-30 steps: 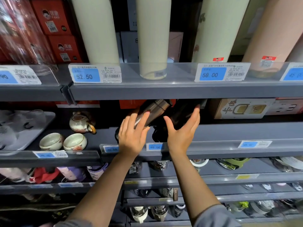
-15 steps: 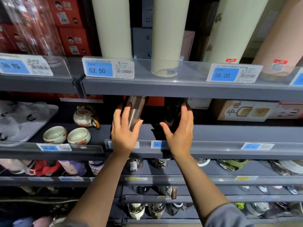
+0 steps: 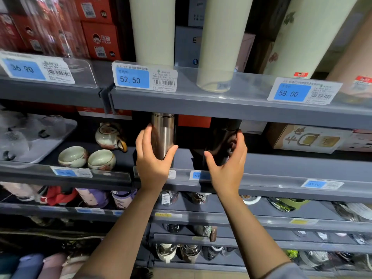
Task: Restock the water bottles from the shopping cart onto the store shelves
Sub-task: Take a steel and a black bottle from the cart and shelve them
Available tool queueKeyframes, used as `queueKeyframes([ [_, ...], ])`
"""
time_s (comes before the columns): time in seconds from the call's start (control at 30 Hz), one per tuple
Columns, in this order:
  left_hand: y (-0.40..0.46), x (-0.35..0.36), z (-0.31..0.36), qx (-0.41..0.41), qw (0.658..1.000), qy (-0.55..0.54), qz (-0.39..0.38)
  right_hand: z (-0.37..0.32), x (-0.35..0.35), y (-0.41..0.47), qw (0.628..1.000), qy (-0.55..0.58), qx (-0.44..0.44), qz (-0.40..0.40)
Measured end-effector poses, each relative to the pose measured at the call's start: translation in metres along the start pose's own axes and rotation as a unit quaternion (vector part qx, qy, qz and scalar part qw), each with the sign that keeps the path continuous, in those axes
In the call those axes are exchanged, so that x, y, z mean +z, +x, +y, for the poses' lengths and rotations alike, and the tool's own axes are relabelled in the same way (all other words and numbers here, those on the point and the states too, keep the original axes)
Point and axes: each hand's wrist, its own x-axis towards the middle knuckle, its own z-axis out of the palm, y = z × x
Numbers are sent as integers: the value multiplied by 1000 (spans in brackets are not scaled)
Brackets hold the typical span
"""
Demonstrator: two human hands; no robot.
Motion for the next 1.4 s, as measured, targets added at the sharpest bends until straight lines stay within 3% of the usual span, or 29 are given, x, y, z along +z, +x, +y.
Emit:
queueKeyframes([
  [0.27,-1,-9,-6,-20,999,-12,-35,-1,-1,-2,997,5,53,-50],
  [0.5,-2,-17,-9,-7,993,87,-80,-6,-1,-7,993,-42,86,-75],
  [0.9,3,-23,-16,-22,988,89,-121,-15,17,-12,988,-112,75,-74],
  [1.23,5,-27,-16,-17,990,65,-127,-17,12,-12,987,-104,68,-97],
  [1.4,0,-36,-9,-59,986,46,-146,-20,-6,-22,991,-54,48,-109],
])
